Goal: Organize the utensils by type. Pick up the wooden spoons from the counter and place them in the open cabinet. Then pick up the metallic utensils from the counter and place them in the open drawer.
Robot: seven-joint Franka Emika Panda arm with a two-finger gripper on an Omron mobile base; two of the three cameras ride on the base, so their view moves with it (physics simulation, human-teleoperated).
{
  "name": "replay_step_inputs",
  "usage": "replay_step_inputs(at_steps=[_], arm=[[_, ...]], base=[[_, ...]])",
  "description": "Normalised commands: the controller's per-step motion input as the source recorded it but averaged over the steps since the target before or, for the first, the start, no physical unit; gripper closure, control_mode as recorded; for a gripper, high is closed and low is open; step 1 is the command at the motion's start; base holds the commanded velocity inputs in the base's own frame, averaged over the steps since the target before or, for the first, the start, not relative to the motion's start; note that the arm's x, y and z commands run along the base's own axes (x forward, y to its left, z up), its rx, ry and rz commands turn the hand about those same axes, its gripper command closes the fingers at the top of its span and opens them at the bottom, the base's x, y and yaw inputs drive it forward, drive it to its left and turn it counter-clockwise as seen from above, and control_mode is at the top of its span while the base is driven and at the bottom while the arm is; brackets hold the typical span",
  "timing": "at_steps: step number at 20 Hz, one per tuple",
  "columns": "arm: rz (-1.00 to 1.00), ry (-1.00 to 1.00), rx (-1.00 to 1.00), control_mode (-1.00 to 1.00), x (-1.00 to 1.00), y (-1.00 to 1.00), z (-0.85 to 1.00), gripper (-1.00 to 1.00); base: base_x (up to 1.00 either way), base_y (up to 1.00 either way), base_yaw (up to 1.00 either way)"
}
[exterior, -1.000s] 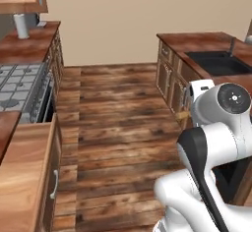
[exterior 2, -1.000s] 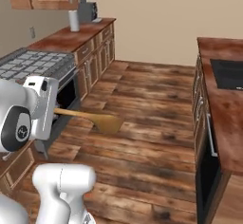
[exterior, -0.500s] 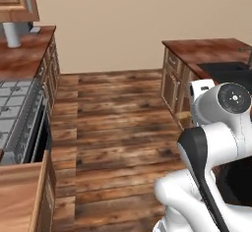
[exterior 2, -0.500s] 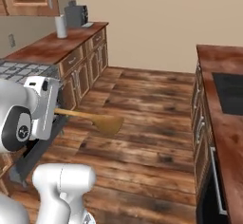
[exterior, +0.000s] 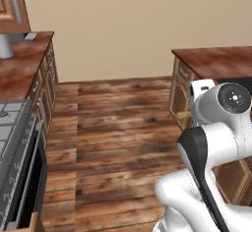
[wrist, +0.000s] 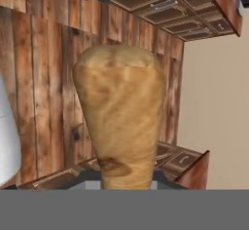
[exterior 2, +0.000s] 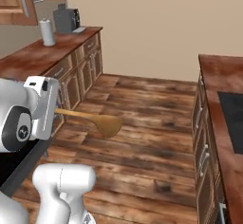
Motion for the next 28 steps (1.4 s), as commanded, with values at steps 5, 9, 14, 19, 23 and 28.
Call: replay_step_inputs(at_steps=[5,9,14,19,23,28], arm=[[0.0,0.0,0.0,1.0,0.0,0.0,0.0,1.0],[0.0,0.0,0.0,1.0,0.0,0.0,0.0,1.0],[0.0,0.0,0.0,1.0,0.0,0.0,0.0,1.0],[0.0,0.0,0.0,1.0,0.0,0.0,0.0,1.0],[0.0,0.0,0.0,1.0,0.0,0.0,0.0,1.0],[0.0,0.0,0.0,1.0,0.0,0.0,0.0,1.0]], base=[[1.0,0.0,0.1],[1.0,0.0,0.16],[1.0,0.0,0.23],[1.0,0.0,0.25],[0.97,0.0,0.29],[0.8,0.0,0.29]])
